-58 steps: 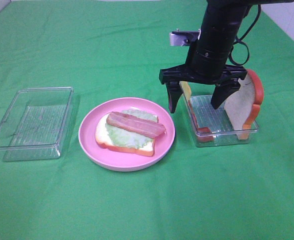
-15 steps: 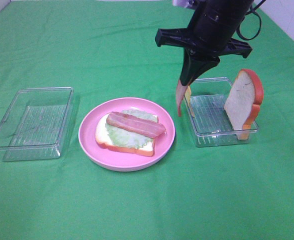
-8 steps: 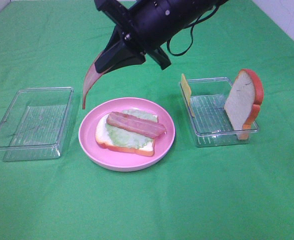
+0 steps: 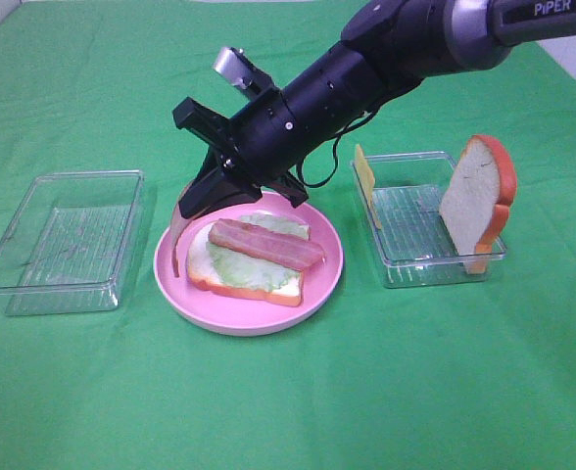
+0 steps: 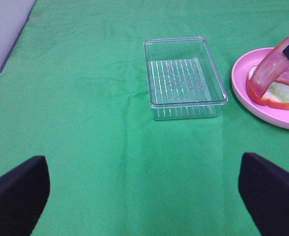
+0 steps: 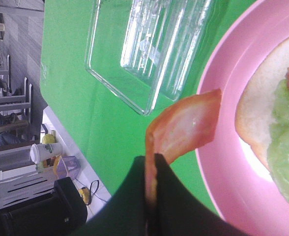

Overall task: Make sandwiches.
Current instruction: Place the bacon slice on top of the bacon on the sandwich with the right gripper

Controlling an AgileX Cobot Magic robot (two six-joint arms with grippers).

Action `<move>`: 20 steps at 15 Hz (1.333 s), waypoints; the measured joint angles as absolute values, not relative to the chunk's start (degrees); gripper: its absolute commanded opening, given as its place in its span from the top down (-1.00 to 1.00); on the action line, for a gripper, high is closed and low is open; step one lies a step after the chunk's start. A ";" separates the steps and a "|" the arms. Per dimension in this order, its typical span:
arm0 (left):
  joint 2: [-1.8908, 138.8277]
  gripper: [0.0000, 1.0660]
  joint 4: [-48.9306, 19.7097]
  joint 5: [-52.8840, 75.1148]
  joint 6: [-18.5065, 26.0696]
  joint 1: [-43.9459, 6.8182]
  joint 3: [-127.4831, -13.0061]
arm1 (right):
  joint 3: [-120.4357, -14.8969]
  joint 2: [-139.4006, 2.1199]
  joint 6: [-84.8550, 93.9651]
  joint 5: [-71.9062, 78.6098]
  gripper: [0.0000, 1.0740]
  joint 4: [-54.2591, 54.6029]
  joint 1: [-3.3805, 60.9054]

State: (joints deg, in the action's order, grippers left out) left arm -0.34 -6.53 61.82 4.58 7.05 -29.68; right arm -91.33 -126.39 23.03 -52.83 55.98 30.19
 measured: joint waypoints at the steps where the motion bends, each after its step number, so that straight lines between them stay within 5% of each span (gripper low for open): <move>1: -0.34 -0.83 -6.53 61.82 4.58 7.05 -29.68 | -91.33 -126.85 23.03 -52.31 1.00 55.41 30.19; 11: -0.34 -0.83 -6.53 61.82 4.58 7.05 -29.68 | -91.33 -126.91 14.15 -50.42 1.00 35.52 30.19; 20: -0.34 -0.83 -6.53 61.82 4.58 7.05 -29.68 | -91.33 -126.91 12.89 -47.56 0.91 32.26 30.19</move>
State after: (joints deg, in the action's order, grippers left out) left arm -0.34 -6.53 61.82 4.58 7.05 -29.68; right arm -91.33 -126.91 12.89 -47.56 32.26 30.19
